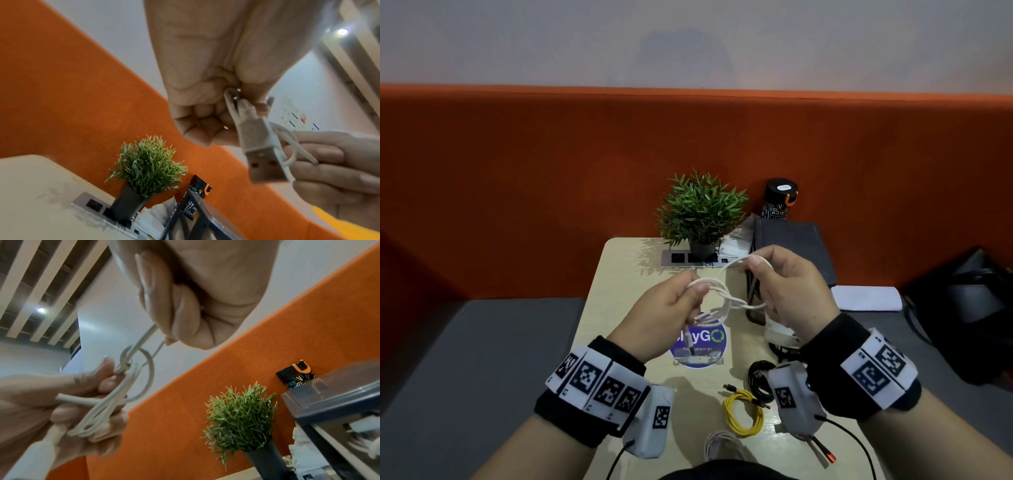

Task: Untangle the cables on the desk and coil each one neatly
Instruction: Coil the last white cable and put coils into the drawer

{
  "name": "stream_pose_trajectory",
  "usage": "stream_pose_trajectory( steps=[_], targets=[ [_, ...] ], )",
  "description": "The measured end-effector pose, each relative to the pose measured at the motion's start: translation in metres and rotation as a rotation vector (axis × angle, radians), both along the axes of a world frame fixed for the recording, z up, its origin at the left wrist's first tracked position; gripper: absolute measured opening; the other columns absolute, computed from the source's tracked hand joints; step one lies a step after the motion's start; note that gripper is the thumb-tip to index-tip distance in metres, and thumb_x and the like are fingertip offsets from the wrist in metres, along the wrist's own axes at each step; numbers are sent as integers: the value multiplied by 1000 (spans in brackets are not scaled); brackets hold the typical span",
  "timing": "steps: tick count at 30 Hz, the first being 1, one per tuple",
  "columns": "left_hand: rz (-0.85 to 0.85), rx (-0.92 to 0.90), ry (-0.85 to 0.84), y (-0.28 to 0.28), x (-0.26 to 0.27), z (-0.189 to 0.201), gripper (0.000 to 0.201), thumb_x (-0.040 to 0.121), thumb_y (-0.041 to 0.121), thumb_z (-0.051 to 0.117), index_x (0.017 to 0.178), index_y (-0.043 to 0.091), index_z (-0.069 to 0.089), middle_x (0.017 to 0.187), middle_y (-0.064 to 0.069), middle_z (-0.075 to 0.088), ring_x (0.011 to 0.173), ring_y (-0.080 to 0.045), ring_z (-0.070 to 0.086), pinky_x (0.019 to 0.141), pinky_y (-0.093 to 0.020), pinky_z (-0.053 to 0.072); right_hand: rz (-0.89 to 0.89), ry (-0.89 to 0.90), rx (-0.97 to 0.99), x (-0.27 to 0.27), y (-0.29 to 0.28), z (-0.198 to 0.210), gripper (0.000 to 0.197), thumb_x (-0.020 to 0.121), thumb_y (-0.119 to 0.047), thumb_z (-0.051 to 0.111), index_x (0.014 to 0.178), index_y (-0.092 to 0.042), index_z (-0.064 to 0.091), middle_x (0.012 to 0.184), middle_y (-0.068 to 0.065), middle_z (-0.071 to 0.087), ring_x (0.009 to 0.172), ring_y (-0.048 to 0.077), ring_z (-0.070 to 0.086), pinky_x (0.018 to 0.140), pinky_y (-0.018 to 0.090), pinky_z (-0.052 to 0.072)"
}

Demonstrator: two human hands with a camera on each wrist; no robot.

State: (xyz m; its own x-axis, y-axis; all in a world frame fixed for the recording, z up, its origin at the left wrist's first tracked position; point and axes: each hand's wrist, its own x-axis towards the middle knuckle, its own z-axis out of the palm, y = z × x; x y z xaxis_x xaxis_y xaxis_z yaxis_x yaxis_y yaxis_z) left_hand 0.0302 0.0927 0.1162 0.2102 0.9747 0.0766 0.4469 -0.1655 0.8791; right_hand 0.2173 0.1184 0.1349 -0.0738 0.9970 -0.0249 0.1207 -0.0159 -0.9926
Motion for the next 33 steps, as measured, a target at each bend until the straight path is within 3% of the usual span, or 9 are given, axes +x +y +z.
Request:
stream_pose_trajectory(
  steps=[6,11,15,17,20,24,26,30,33],
  targets=[
    [109,-62,-275,1,8,2,33,101,27,34,74,11,44,49,9,40,60,-18,34,56,-25,30,23,54,-6,11,2,1,21,98,-15,48,83,-10,62,47,7,47,31,17,32,38,20,26],
    [161,-75,-330,1,9,0,33,102,28,32,78,9,44,54,4,34,49,-7,30,46,-19,32,173,283,-31,10,-3,-2,30,101,-6,34,111,-2,61,74,11,59,48,24,58,49,30,46],
    [202,-83,-348,2,10,0,33,101,30,33,76,11,44,54,7,35,49,-8,30,47,-22,30,271,351,-24,9,-7,-5,27,96,-10,40,104,1,63,84,13,63,60,22,63,57,27,51],
    [216,-94,-342,2,11,2,34,101,31,34,74,13,44,53,9,37,49,-7,33,49,-24,30,288,314,0,9,-6,-8,24,93,-20,47,87,-9,67,74,17,63,56,22,61,56,29,48],
    [193,-86,-279,2,9,6,34,101,29,36,73,13,45,58,4,40,50,-7,34,52,-24,30,220,199,57,14,2,-10,28,92,-29,49,72,-17,64,61,13,60,53,25,55,59,42,36],
    [134,-14,-135,4,7,9,31,99,29,40,74,13,48,54,9,38,51,-9,32,55,-29,28,178,193,85,18,5,-3,34,102,-14,35,72,-7,51,74,8,67,62,21,60,60,34,42],
    [137,1,-99,6,5,8,31,99,30,41,74,14,49,53,10,40,52,-10,34,58,-31,30,219,214,37,15,3,-2,33,102,-18,31,75,-8,47,70,8,66,56,24,59,57,34,40],
    [161,28,-58,7,3,8,31,98,31,41,73,16,49,55,9,42,56,-13,36,60,-35,32,237,51,81,15,4,-5,28,92,-41,45,86,-17,57,62,1,56,52,23,47,53,34,40],
    [143,105,99,6,4,14,29,99,31,40,72,21,47,60,4,46,58,-12,40,59,-33,33,218,-195,160,20,7,-8,11,93,-35,55,86,-29,60,65,-3,52,58,16,45,58,40,41]
  ],
)
